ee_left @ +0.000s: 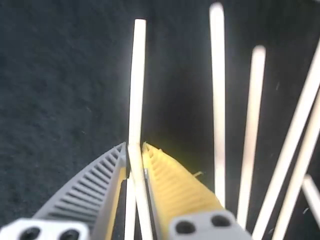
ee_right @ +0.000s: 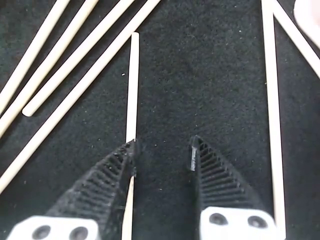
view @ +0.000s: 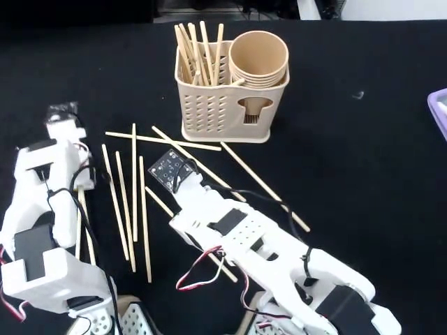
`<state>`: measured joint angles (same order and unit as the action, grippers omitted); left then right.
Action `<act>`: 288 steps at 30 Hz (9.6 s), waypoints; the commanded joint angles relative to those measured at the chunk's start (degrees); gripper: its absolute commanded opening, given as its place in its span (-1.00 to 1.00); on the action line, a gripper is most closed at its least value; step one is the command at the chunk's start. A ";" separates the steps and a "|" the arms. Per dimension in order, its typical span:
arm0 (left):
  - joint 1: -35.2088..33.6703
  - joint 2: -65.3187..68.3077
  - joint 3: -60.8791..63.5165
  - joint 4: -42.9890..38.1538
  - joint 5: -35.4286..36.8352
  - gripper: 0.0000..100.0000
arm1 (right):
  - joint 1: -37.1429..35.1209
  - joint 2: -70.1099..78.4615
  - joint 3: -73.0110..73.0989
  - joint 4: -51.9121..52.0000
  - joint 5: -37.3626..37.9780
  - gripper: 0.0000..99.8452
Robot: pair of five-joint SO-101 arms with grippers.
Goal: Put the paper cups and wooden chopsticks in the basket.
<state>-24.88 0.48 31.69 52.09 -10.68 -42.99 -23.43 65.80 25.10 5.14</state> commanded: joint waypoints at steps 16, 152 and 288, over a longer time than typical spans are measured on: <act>2.59 -1.49 -8.84 7.65 -0.18 -0.93 | -0.70 0.04 -3.12 0.26 0.44 -0.67; 38.90 -23.74 -20.09 -35.34 14.33 -0.81 | -0.70 0.57 -2.59 0.00 0.44 -0.67; 11.30 -64.26 11.91 -16.88 16.79 -0.94 | -8.62 6.20 -8.92 12.31 4.04 -0.67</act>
<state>-13.80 -60.18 48.13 40.66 6.64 -50.73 -14.46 57.19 38.37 8.75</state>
